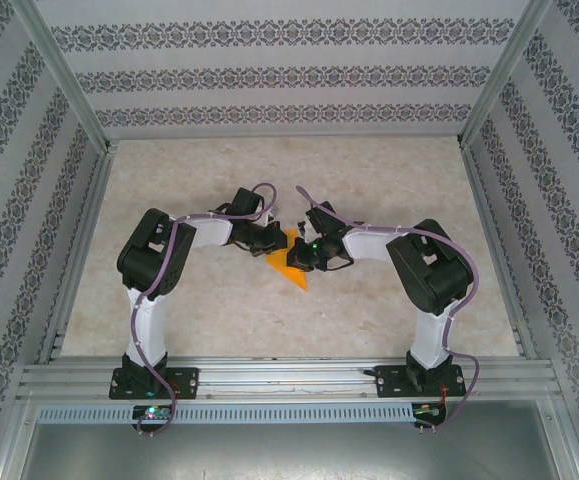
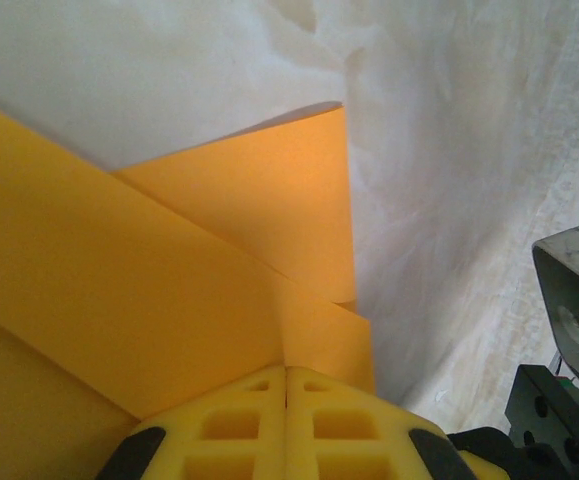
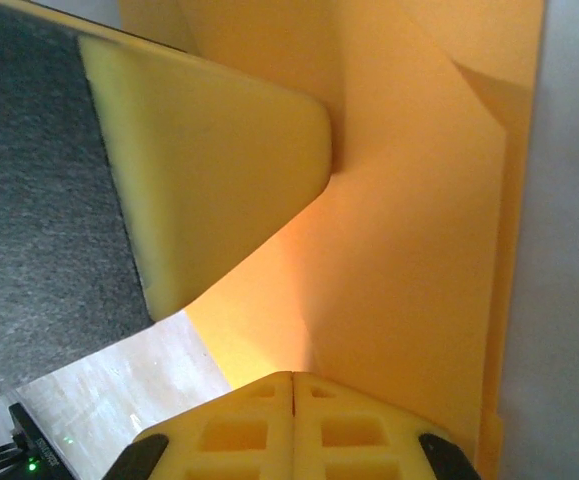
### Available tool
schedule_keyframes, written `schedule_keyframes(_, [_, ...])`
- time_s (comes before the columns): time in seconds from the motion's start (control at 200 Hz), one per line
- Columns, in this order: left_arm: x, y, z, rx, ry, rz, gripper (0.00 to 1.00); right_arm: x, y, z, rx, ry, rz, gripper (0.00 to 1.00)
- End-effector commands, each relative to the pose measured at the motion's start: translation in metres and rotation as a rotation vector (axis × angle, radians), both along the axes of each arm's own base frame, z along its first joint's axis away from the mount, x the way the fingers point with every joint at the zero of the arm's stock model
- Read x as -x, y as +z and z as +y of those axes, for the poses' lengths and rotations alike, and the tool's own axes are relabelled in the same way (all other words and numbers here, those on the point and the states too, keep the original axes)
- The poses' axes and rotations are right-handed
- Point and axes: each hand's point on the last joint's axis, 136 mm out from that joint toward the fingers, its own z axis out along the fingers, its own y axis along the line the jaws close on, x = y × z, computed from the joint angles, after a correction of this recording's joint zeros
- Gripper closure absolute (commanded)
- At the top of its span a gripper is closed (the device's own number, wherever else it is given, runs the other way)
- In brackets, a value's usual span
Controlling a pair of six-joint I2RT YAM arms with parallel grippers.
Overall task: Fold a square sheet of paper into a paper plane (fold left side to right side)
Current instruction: Fourth fold the wing at the center of the table.
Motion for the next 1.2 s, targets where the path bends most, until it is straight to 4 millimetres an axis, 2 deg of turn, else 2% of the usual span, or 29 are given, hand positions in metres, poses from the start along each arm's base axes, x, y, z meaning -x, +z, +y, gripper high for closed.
schedule_keyframes(0.0, [0.025,-0.05,0.026,-0.149,0.022,0.106,1.0,0.001,-0.009,-0.005,0.06,-0.01,0.012,1.0])
schedule_keyframes(0.37, [0.026,-0.056,0.031,-0.186,0.027,0.112,1.0,0.019,-0.018,-0.02,0.131,-0.015,0.079,1.0])
schedule_keyframes(1.199, [0.025,-0.061,0.035,-0.219,0.03,0.119,1.0,0.084,-0.035,-0.056,0.297,0.067,0.203,1.0])
